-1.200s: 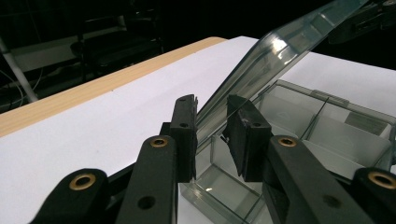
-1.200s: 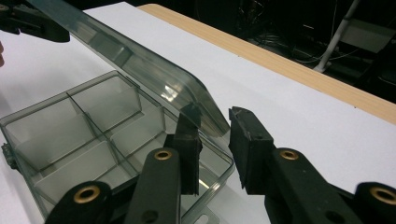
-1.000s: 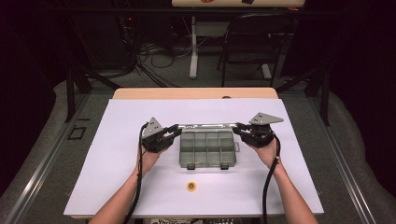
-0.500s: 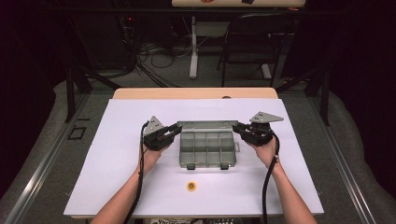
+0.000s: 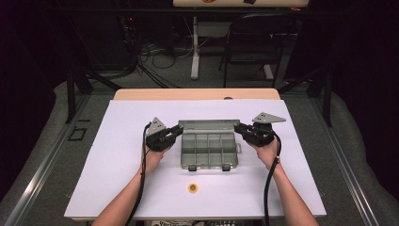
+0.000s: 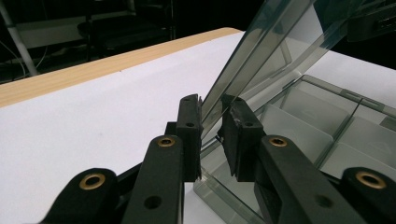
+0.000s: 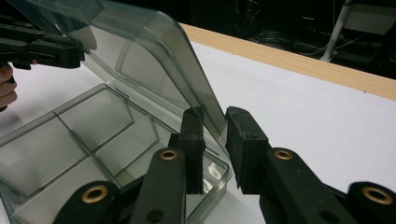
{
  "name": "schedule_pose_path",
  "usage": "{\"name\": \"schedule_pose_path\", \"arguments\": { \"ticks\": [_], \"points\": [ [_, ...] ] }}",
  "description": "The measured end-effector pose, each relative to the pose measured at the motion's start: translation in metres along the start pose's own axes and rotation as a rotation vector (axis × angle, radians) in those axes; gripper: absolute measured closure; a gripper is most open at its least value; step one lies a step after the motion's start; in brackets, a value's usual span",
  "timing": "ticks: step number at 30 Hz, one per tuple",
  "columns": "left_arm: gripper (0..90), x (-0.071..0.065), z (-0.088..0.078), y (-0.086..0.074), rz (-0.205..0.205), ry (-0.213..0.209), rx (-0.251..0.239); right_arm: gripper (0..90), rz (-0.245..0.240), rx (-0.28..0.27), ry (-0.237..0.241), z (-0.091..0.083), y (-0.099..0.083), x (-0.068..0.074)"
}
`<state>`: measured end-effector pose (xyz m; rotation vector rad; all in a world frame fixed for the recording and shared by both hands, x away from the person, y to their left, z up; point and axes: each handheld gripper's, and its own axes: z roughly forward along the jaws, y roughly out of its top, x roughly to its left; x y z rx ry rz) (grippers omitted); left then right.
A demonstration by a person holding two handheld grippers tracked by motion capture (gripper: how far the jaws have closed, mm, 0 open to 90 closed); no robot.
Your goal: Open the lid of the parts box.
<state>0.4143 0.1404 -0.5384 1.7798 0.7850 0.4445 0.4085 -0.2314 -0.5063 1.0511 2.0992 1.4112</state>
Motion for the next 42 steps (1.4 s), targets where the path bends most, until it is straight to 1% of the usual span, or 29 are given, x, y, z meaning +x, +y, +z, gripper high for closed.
{"name": "schedule_pose_path", "arguments": {
  "ticks": [4, 8, 12, 14, 16, 18, 19, 25, 26, 28, 29, 39, 41, 42],
  "points": [
    [78.0, 0.000, 0.001, -0.001, -0.004, 0.010, -0.005, 76.7, 0.007, -0.005, -0.006, 0.001, 0.000, 0.000],
    [78.4, -0.001, 0.002, -0.001, 0.008, 0.021, 0.001, 77.1, 0.011, -0.006, -0.013, 0.003, -0.001, 0.000],
    [78.8, 0.000, 0.004, -0.002, 0.012, 0.025, 0.004, 77.6, 0.015, -0.005, -0.023, 0.005, -0.002, -0.001],
    [78.8, -0.001, 0.004, -0.003, 0.022, 0.031, 0.010, 77.8, 0.016, -0.002, -0.028, 0.007, -0.002, -0.002],
    [78.8, 0.000, 0.006, -0.003, 0.022, 0.034, 0.013, 78.1, 0.019, 0.002, -0.031, 0.008, -0.003, -0.002],
    [78.9, 0.001, 0.007, -0.004, 0.024, 0.038, 0.020, 78.6, 0.010, 0.001, -0.037, 0.009, -0.004, -0.002],
    [79.0, 0.000, 0.008, -0.005, 0.023, 0.041, 0.021, 78.6, 0.016, 0.003, -0.037, 0.010, -0.005, -0.002],
    [79.9, 0.000, 0.009, -0.005, 0.030, 0.048, 0.029, 78.9, 0.016, 0.001, -0.039, 0.013, -0.006, -0.004],
    [80.0, 0.000, 0.010, -0.005, 0.031, 0.058, 0.030, 78.9, 0.017, 0.001, -0.041, 0.013, -0.006, -0.004],
    [80.3, -0.002, 0.012, -0.005, 0.022, 0.076, 0.027, 78.9, 0.014, 0.014, -0.042, 0.014, -0.007, -0.005],
    [80.3, -0.002, 0.013, -0.005, 0.013, 0.077, 0.025, 79.0, 0.011, 0.018, -0.044, 0.015, -0.007, -0.005],
    [80.6, -0.002, 0.017, -0.006, 0.030, 0.095, 0.063, 79.6, 0.020, 0.031, -0.057, 0.021, -0.010, -0.006],
    [80.7, -0.002, 0.018, -0.007, 0.024, 0.098, 0.067, 79.6, 0.021, 0.032, -0.059, 0.021, -0.010, -0.006],
    [80.7, -0.001, 0.018, -0.008, 0.011, 0.095, 0.063, 79.5, 0.024, 0.032, -0.058, 0.022, -0.011, -0.007]
  ]
}}
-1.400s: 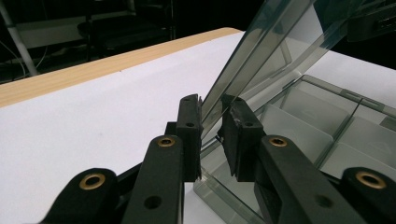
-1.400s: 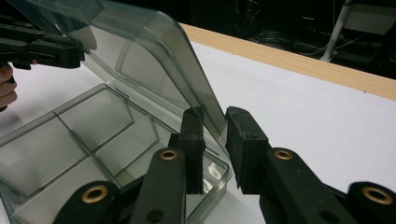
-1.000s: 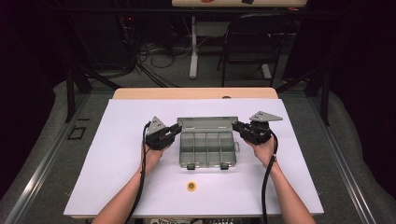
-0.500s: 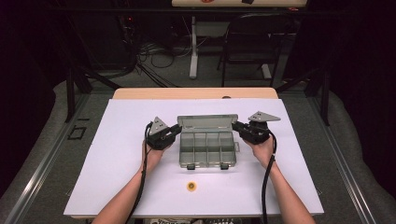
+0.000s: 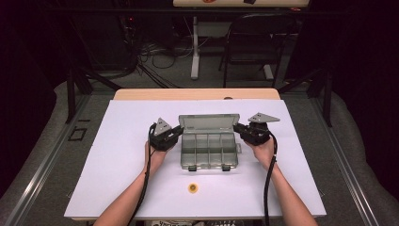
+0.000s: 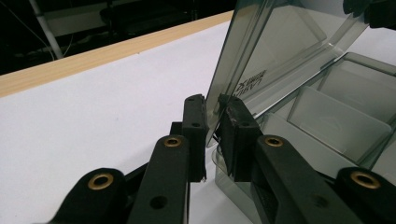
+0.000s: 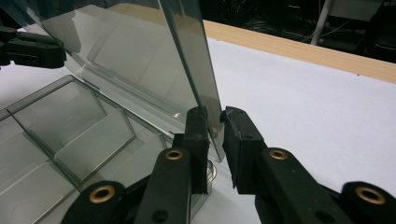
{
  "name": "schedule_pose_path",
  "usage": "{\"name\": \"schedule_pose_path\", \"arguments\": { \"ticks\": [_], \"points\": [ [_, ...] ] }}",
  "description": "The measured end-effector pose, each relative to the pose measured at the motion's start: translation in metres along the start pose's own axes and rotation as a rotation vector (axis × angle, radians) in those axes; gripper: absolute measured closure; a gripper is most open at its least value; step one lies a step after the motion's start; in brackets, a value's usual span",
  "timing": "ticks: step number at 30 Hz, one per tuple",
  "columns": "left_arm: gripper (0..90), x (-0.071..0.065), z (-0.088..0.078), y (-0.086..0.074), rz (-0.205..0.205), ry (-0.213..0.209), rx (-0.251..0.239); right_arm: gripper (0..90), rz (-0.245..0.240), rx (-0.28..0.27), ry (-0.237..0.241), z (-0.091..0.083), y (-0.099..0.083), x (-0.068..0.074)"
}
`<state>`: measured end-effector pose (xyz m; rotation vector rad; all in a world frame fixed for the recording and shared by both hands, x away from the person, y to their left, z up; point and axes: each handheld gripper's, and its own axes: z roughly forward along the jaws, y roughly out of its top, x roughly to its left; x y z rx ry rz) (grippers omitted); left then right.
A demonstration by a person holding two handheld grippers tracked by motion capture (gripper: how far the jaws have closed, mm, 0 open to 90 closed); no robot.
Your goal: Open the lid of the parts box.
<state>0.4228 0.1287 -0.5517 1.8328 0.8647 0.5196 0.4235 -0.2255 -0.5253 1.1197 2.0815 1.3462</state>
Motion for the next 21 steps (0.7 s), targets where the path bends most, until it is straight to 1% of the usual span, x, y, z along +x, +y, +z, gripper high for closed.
{"name": "schedule_pose_path", "arguments": {
  "ticks": [5, 8, 12, 17, 21],
  "points": [
    [80.7, 0.0001, 0.0027, -0.0015, -0.008, 0.006, 0.011, 79.6, 0.005, 0.007, 0.003, 0.0016, -0.0011, -0.0011],
    [80.9, 0.0002, 0.0037, -0.0019, -0.001, 0.010, 0.026, 79.7, 0.009, 0.009, -0.001, 0.0028, -0.0016, -0.0014],
    [81.2, -0.0001, 0.0054, -0.0028, -0.003, 0.018, 0.040, 79.7, 0.014, 0.013, -0.003, 0.0039, -0.0021, -0.0015],
    [81.5, -0.0005, 0.0061, -0.0029, -0.001, 0.023, 0.044, 79.8, 0.024, 0.014, -0.006, 0.0064, -0.0034, -0.0021],
    [81.5, -0.0004, 0.0061, -0.0029, 0.002, 0.025, 0.045, 79.8, 0.021, 0.019, -0.009, 0.0076, -0.0040, -0.0024]
  ]
}}
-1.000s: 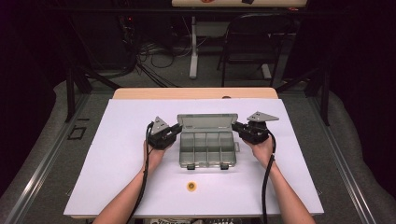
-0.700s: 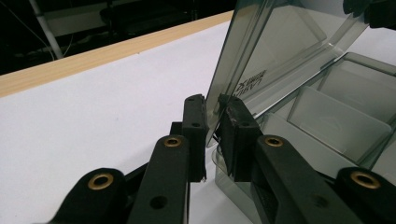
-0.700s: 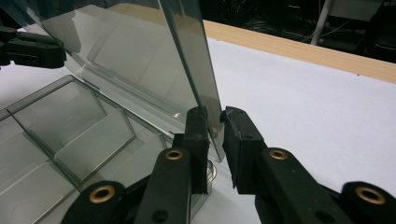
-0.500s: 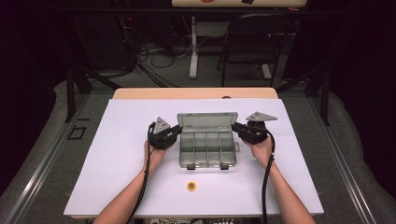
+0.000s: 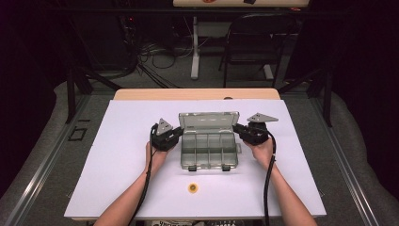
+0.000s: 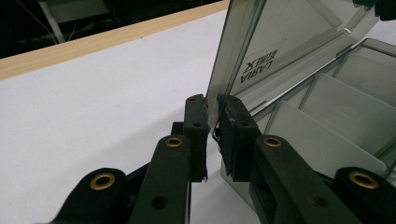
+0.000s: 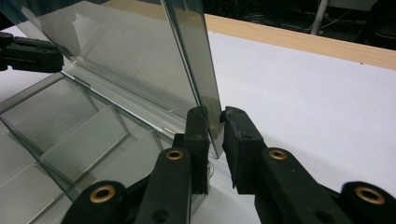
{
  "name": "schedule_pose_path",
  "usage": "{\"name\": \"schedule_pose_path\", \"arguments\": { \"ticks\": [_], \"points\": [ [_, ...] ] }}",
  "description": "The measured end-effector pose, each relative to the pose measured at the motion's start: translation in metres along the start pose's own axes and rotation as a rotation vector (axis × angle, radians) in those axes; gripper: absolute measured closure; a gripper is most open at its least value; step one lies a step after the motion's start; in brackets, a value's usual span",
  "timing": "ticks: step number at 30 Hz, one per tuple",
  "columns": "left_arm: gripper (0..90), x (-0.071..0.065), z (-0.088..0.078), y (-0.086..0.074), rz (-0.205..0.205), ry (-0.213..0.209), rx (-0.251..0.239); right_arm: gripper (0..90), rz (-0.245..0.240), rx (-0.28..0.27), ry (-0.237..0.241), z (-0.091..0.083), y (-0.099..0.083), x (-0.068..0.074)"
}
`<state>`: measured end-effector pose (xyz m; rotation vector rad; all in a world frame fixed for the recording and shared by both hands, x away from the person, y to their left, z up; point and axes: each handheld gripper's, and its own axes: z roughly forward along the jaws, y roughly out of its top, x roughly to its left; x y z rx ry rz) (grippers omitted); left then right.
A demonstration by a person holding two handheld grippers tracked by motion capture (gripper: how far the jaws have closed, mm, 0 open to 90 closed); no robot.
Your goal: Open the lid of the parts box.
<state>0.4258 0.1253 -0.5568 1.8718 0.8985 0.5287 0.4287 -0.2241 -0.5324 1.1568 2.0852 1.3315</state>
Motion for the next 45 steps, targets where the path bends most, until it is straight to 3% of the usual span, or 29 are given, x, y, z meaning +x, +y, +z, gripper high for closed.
{"name": "schedule_pose_path", "arguments": {
  "ticks": [14, 23, 30, 34, 39, 45],
  "points": [
    [79.7, 0.001, 0.000, 0.000, -0.002, 0.010, 0.000, 80.0, 0.022, 0.036, -0.019, 0.007, -0.003, 0.000],
    [80.3, 0.003, -0.001, 0.001, -0.010, -0.007, 0.015, 80.7, 0.020, 0.052, -0.039, 0.009, -0.003, 0.002],
    [81.8, 0.009, -0.001, 0.003, -0.091, -0.060, 0.030, 81.0, 0.019, 0.055, -0.047, 0.008, 0.001, 0.003],
    [81.6, 0.011, -0.001, 0.005, -0.114, -0.073, 0.044, 81.0, 0.034, 0.058, -0.043, 0.009, 0.000, 0.002],
    [81.0, 0.016, 0.002, 0.008, -0.182, -0.100, 0.074, 80.8, 0.059, 0.058, -0.046, 0.012, -0.001, 0.000],
    [77.7, 0.016, 0.003, 0.008, -0.182, -0.076, 0.079, 78.6, 0.093, 0.056, -0.056, 0.016, -0.002, 0.001]
  ]
}}
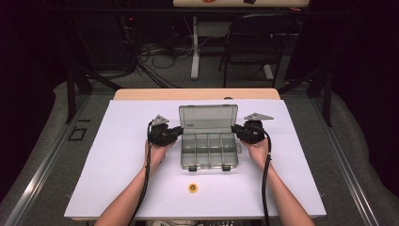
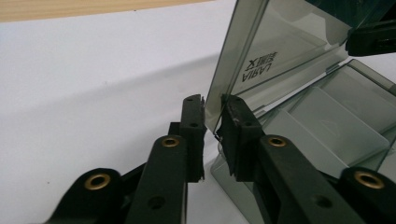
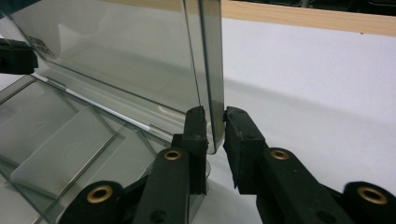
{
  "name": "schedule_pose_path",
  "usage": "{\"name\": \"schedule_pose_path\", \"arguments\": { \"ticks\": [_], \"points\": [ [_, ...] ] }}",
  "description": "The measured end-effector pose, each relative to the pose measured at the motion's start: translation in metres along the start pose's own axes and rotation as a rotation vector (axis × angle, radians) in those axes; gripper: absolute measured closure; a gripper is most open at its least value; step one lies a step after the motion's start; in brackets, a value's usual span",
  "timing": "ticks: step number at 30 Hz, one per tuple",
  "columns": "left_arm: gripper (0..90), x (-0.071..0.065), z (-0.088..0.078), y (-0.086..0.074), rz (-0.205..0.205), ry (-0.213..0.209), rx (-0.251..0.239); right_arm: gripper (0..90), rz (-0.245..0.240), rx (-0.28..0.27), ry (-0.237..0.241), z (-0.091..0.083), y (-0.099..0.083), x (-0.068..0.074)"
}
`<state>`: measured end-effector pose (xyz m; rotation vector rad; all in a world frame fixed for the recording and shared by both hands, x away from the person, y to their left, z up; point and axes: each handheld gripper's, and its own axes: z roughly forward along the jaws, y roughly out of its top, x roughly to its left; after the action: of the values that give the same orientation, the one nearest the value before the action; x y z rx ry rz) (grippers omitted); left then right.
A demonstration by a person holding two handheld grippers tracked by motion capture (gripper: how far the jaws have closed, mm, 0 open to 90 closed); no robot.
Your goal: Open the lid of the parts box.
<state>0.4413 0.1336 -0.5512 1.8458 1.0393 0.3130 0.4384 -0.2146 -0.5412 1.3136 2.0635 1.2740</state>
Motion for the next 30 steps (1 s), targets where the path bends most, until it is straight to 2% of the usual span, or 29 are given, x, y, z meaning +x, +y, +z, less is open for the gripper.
{"name": "schedule_pose_path", "arguments": {
  "ticks": [9, 11, 19, 21, 24, 26, 30],
  "points": [
    [76.5, -0.0002, 0.0023, -0.0014, -0.009, 0.019, -0.012, 77.9, 0.003, -0.009, -0.022, 0.0020, 0.0002, 0.0008],
    [75.7, 0.0005, 0.0022, -0.0019, -0.023, 0.016, -0.014, 76.7, 0.005, -0.011, -0.027, 0.0030, 0.0000, 0.0007],
    [71.7, 0.0014, 0.0028, -0.0036, -0.035, 0.028, -0.025, 71.1, 0.034, -0.016, -0.042, 0.0057, 0.0029, -0.0011],
    [70.1, 0.0017, 0.0030, -0.0037, -0.036, 0.032, -0.027, 68.9, 0.027, -0.010, -0.045, 0.0067, 0.0028, -0.0009],
    [63.7, 0.0024, 0.0028, -0.0037, -0.032, 0.047, -0.028, 66.4, 0.030, -0.008, -0.051, 0.0082, 0.0020, -0.0018],
    [58.4, 0.0036, 0.0015, -0.0039, -0.038, 0.041, -0.028, 63.5, 0.037, -0.001, -0.056, 0.0092, 0.0007, -0.0031],
    [43.2, -0.0010, 0.0002, -0.0011, 0.018, 0.051, -0.021, 52.8, 0.007, -0.006, -0.055, 0.0028, 0.0024, -0.0034]
  ]
}}
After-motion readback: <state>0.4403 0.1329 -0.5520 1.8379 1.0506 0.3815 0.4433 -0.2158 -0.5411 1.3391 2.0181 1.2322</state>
